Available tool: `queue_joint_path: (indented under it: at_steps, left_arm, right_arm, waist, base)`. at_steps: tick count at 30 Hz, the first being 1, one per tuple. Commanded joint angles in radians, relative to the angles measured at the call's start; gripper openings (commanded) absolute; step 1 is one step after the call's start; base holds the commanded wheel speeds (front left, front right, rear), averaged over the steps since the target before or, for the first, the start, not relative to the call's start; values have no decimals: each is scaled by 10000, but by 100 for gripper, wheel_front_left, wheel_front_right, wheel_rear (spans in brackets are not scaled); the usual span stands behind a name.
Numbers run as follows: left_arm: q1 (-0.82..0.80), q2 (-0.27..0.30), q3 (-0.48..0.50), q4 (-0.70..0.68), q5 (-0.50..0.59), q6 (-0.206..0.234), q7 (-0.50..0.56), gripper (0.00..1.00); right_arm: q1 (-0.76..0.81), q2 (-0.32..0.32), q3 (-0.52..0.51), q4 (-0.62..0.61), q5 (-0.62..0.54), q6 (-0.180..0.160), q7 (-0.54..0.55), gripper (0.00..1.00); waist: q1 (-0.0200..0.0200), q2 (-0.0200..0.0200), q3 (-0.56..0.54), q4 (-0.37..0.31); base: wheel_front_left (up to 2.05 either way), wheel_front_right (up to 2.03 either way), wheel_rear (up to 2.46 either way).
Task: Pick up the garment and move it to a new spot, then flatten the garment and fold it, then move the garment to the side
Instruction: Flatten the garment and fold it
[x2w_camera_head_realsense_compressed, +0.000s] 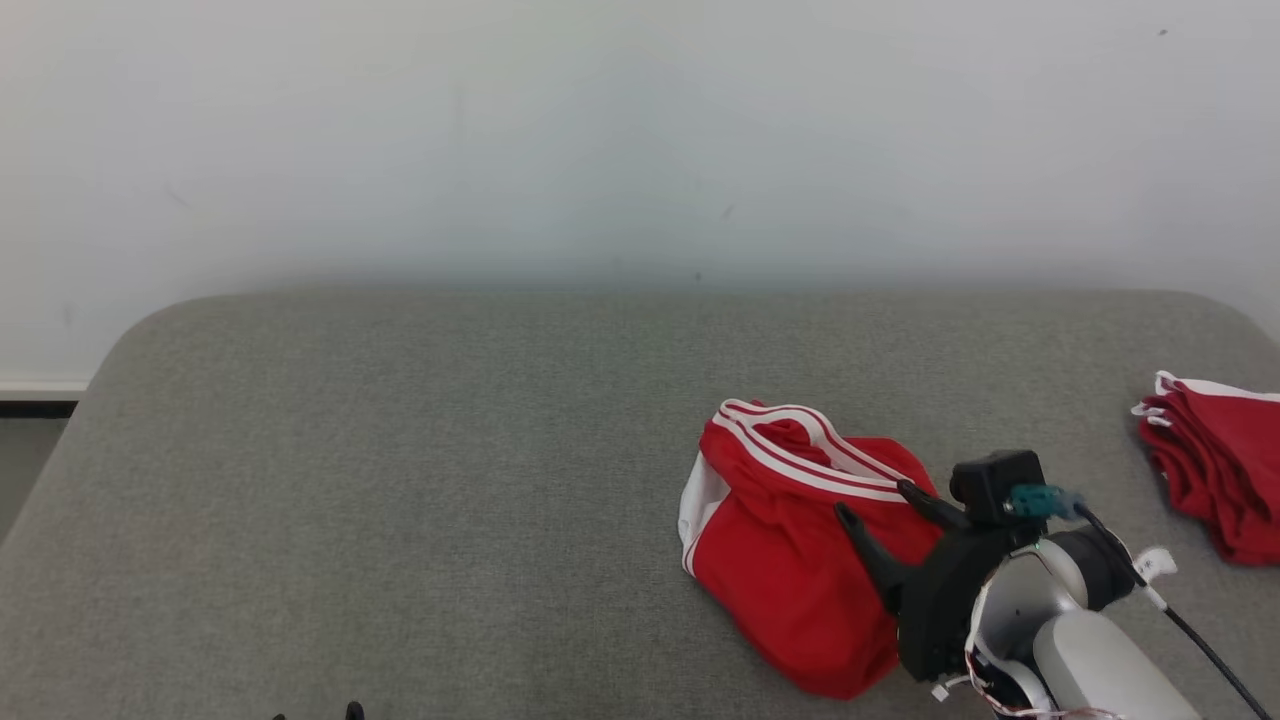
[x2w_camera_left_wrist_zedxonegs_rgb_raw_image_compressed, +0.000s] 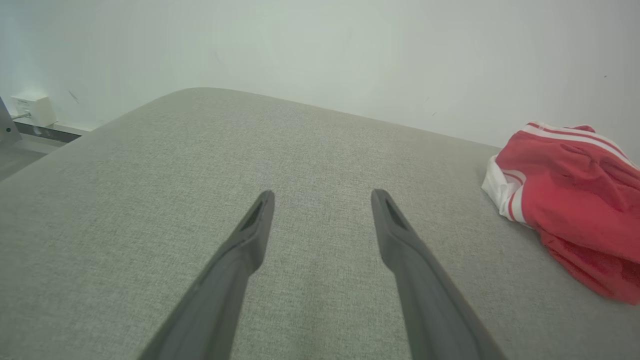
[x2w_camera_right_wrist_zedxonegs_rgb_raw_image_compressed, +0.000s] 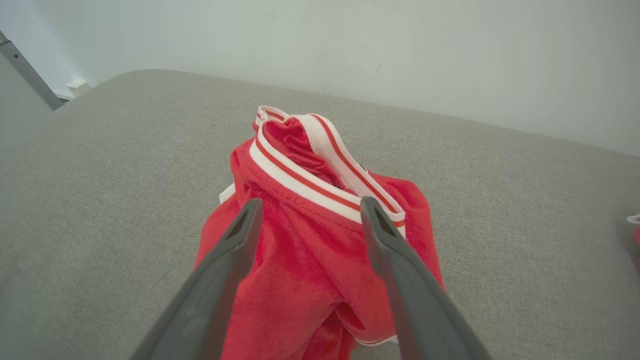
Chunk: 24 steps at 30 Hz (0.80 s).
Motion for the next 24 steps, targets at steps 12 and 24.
queue_joint_path:
  at_steps: [12,24]
  left_arm:
    - [81,-15,-251,209,-4,-3,-34,100]
    - [45,-15,-264,259,-65,-8,-34,100]
  right_arm:
    - [-2102,-705,939,1460,924,-27,3270,100]
    - [-2120,-787,1453,1738,1011,-27,3567,97]
  waist:
    - [0,0,215,1694]
    - [0,0,244,2122]
  base:
    - [0,0,0]
    - [0,0,0]
